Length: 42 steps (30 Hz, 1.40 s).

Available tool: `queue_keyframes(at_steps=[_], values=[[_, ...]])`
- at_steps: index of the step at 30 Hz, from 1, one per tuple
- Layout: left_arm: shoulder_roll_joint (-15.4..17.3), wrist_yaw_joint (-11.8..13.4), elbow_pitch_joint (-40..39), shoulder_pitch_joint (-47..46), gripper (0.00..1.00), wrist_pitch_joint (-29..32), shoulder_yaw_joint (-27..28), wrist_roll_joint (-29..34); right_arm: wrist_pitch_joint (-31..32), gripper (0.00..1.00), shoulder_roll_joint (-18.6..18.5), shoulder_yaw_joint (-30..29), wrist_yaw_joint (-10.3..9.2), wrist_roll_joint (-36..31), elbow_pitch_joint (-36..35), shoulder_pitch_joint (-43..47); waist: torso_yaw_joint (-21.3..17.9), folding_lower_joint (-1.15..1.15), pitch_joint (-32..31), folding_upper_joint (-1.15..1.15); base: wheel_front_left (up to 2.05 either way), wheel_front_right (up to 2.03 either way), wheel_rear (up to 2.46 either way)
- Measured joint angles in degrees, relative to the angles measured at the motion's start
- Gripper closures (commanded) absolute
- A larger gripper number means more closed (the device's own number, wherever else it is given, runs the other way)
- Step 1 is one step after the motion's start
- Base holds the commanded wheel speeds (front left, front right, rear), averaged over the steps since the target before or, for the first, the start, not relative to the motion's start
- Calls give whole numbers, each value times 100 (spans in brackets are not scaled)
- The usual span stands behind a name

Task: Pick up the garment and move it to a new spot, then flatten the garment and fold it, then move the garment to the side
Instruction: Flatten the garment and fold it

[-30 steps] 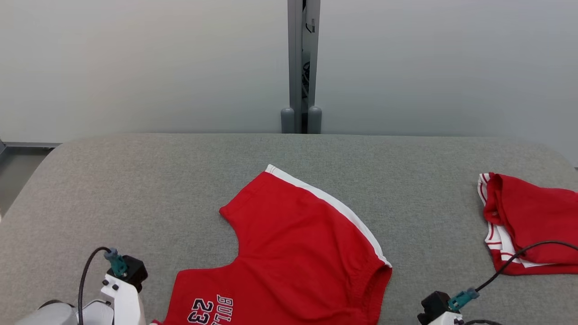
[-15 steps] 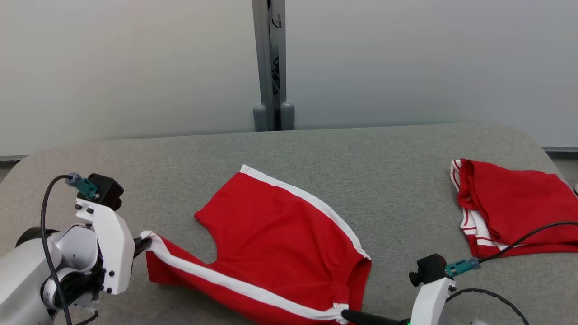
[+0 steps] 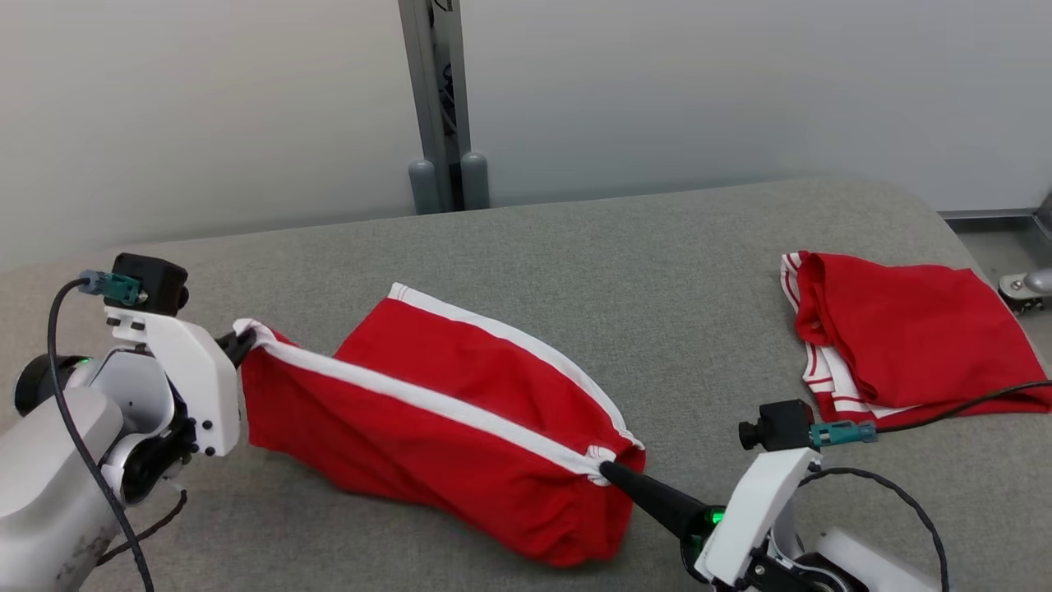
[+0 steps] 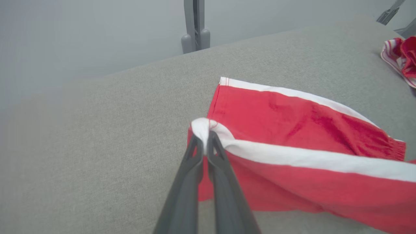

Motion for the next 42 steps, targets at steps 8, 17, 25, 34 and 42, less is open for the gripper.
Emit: queue_keyframes(at_steps=[8, 17, 25, 34, 42], values=[[-437, -90, 883, -410, 100, -725, 66, 315, -382, 100, 447, -209, 0, -42, 411, -268, -185, 0, 348, 0, 0, 0, 0], [-935, -365, 1959, -1071, 100, -991, -93, 658, -487, 100, 1035, -371, 0, 10, 855, -659, -493, 0, 926, 0, 0, 0, 0], [-1235, -497, 2709, -1516, 100, -1278, -196, 870, -592, 100, 1266, -516, 0, 25, 1161, -802, -816, 0, 1290, 0, 0, 0, 0], [-1510, -644, 3395, -1717, 100, -1548, -275, 968, -704, 100, 1416, -714, 0, 78, 1391, -795, -1111, 0, 1471, 0, 0, 0, 0], [-1569, -673, 3920, -1987, 100, -1696, -323, 1058, -727, 100, 1581, -754, 0, 40, 1385, -923, -1269, 0, 1737, 0, 0, 0, 0]])
